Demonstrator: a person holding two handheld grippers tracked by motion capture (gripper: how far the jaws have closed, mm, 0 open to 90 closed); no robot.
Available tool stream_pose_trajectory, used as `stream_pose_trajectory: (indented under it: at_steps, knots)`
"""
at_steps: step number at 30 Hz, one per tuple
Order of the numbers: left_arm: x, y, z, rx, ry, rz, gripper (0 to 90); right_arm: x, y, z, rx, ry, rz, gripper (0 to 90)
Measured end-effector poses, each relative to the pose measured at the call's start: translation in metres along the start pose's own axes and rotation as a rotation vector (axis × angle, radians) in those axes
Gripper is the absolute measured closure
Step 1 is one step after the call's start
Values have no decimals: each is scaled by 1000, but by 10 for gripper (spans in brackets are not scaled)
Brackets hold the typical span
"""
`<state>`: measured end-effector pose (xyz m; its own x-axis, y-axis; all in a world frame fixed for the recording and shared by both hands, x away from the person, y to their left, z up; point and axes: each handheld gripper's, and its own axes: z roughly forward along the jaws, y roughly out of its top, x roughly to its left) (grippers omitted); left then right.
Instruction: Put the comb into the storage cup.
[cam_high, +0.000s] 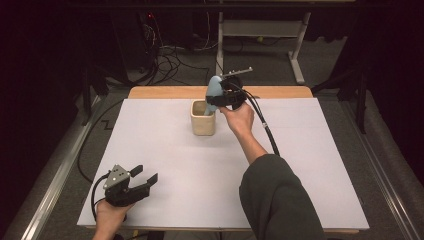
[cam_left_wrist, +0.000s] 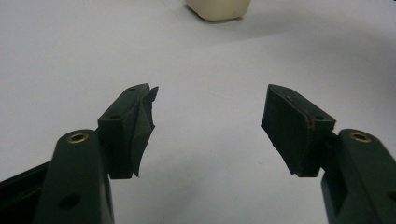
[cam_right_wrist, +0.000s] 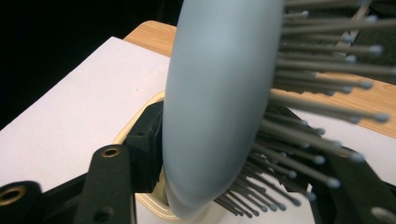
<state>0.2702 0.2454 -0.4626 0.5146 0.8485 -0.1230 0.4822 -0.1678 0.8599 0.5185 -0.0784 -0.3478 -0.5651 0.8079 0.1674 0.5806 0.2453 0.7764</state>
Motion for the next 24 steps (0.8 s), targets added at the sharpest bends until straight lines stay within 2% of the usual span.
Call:
stream_pose_trajectory:
  at_steps: [18,24]
  knots:
    - [0,0,0,4,3,5,341,-3,-2,-8,-40,-33,-21,302]
    - [0,0,0,5,3,5,341,-5,-5,-11,-52,-34,-30,290]
